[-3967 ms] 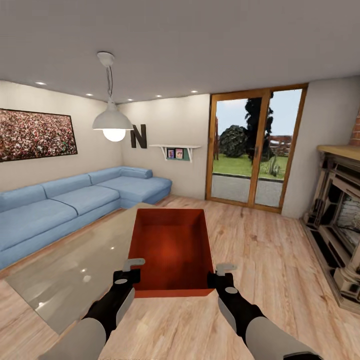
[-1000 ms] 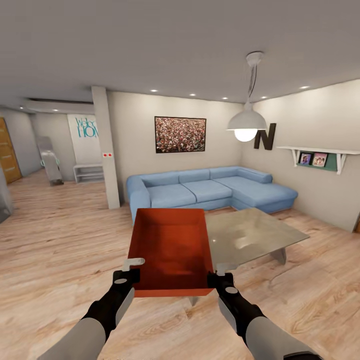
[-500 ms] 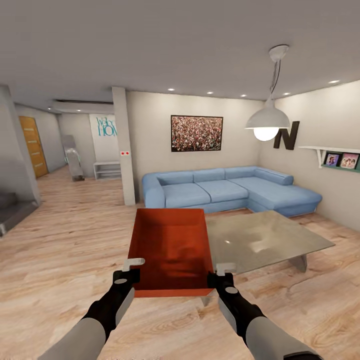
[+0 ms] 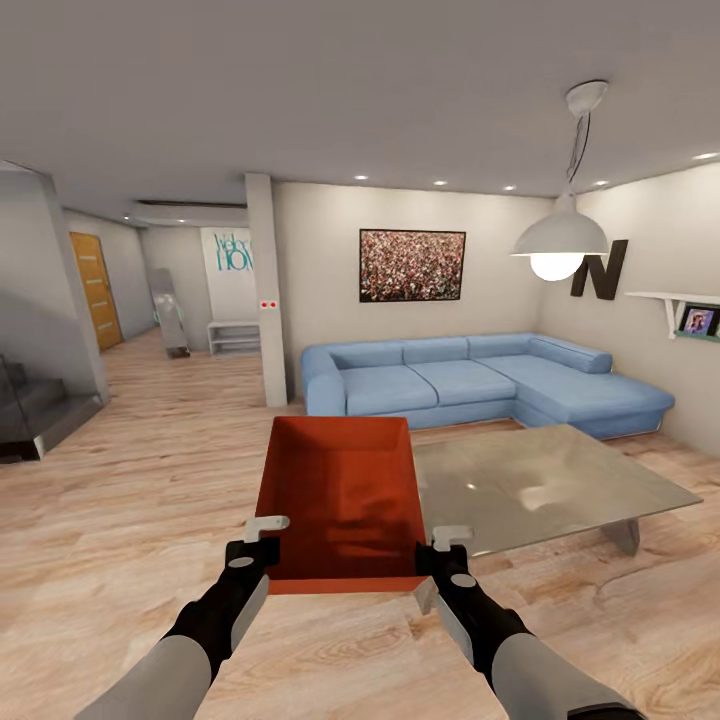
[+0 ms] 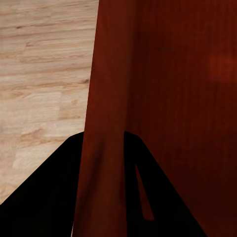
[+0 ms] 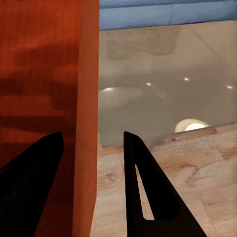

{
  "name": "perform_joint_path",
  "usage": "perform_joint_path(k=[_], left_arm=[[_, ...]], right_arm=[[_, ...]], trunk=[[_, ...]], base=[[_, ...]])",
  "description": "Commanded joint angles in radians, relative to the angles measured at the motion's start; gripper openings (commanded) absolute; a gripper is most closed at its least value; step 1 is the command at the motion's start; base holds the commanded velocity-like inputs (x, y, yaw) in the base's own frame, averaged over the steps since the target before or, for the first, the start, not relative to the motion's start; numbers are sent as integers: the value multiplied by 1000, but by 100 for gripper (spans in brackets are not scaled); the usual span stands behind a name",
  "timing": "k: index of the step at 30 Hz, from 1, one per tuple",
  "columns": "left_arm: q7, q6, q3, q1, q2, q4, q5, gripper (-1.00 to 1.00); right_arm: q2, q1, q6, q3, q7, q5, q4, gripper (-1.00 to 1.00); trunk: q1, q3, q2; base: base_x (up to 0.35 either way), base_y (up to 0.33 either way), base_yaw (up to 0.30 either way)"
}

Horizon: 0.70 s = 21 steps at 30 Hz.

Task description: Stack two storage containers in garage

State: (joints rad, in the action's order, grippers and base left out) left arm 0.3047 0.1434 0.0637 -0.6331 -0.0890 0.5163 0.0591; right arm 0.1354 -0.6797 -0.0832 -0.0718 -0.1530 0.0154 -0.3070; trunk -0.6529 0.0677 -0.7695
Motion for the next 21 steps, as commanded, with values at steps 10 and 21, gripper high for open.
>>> perform_joint_path(k=[10, 21], left_arm=[[13, 8, 6, 0, 2, 2, -5, -100], [13, 8, 5, 0, 2, 2, -5, -100]], right_arm=[[0, -1, -2, -3, -10, 5, 0, -100], [0, -1, -3, -3, -10, 5, 0, -100]], trunk=[[0, 2, -1], [0, 2, -1]], base=[[0, 0, 1], [0, 0, 0]])
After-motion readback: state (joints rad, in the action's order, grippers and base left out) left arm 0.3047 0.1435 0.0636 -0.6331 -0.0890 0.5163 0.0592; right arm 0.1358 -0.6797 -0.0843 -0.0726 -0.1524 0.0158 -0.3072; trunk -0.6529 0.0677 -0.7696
